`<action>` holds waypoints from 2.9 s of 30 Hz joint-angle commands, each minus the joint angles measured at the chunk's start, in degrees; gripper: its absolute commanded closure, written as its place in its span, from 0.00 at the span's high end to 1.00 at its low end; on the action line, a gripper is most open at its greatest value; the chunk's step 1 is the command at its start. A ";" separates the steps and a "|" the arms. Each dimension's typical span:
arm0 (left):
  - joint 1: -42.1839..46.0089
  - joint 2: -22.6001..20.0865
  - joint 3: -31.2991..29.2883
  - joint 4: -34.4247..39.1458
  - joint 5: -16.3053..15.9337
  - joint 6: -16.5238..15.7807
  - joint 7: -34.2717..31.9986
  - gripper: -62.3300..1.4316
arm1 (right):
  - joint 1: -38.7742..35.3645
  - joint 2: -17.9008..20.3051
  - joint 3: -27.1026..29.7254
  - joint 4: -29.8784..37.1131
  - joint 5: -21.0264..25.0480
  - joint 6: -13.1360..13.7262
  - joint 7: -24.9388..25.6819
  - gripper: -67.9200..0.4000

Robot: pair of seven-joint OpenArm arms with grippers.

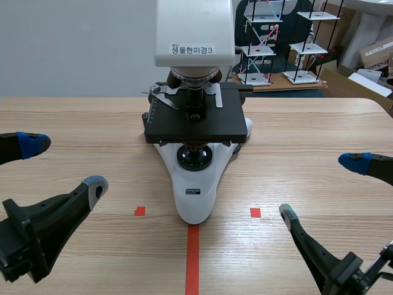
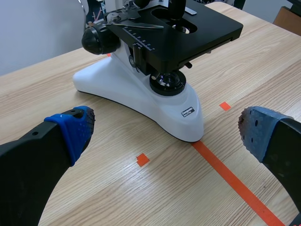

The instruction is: Point at the stage knob

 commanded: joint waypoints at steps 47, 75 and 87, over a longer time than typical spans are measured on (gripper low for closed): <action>-0.02 0.28 -0.31 0.94 -0.39 -0.09 -0.83 1.00 | 42.32 -2.29 -14.29 -30.27 0.59 4.31 -6.45 0.01; -0.02 0.28 -0.31 0.94 -0.39 -0.09 -0.83 1.00 | 57.16 -12.41 -17.70 -47.19 -12.04 6.51 3.39 0.01; -0.02 0.28 -0.31 0.94 -0.39 -0.09 -0.83 1.00 | 56.98 -12.41 -17.70 -47.19 -12.20 6.54 2.95 0.01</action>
